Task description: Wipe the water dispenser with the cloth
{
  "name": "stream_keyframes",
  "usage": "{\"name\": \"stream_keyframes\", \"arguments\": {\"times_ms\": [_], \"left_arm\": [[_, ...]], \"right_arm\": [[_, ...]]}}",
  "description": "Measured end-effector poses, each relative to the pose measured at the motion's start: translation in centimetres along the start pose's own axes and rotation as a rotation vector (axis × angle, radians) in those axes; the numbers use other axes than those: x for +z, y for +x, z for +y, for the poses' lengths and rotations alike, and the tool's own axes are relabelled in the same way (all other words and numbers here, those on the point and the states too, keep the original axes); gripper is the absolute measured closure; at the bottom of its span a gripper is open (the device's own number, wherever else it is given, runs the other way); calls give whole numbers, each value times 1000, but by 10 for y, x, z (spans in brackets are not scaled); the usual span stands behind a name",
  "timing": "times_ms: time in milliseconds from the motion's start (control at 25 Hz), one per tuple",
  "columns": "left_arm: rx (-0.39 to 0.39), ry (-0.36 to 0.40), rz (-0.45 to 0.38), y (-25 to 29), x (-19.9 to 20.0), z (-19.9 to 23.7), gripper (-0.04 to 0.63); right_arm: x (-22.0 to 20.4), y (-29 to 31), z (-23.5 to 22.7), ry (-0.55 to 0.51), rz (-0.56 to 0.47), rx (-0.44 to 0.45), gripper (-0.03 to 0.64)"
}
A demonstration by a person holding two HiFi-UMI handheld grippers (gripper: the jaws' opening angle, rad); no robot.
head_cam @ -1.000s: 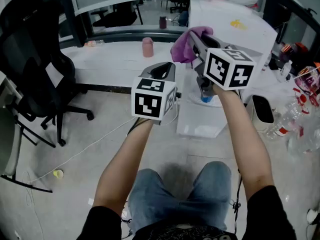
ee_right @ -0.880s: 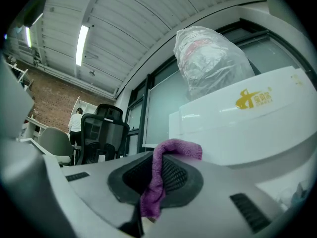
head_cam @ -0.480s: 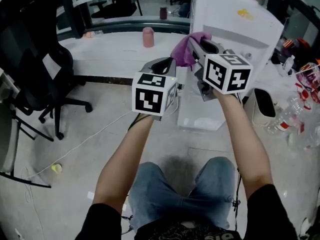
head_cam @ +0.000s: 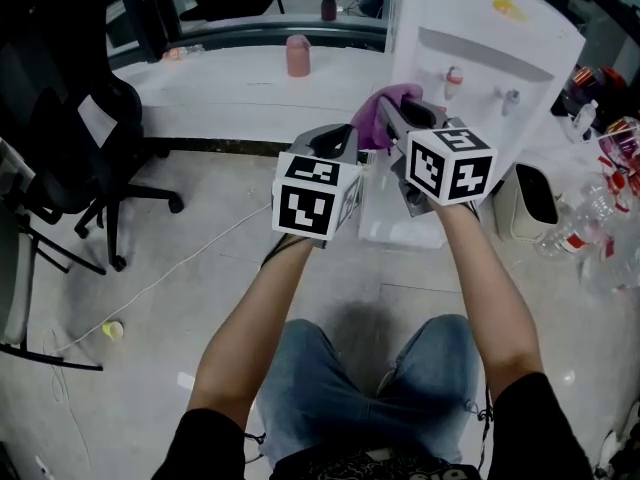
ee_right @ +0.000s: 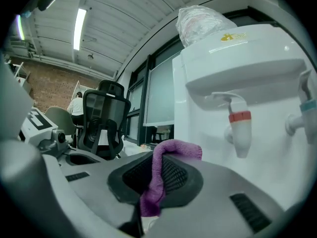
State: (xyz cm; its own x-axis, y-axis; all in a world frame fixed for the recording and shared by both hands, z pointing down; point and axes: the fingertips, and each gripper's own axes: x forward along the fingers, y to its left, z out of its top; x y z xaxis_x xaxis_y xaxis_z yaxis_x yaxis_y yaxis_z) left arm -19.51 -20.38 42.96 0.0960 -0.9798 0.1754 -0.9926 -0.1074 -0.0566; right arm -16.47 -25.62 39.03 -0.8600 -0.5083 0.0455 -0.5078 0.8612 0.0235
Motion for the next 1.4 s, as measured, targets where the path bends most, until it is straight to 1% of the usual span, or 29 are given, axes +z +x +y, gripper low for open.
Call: {"name": "stream_keyframes", "arguments": {"times_ms": [360,560,840,1080,1200,1400], "left_arm": [[-6,-8,50,5,-43,-5,569],[-9,-10,90,9,-72,-6,569],[-11,-21,93,18,-95,-11,569],[-4,-36,89,32,-115,-16,569],[-2,-35,86,39,-122,-22,569],[-14,-76,95,42,-139,-30,569]], "right_arm": [[-44,3,1,15,34,6,584],[-78,7,2,28,78,19,584],[-120,8,7,26,128,37,584],[-151,9,11,-39,162,73,584],[-169,8,14,-49,173,89,584],[-196,3,18,-35,186,100,584]]}}
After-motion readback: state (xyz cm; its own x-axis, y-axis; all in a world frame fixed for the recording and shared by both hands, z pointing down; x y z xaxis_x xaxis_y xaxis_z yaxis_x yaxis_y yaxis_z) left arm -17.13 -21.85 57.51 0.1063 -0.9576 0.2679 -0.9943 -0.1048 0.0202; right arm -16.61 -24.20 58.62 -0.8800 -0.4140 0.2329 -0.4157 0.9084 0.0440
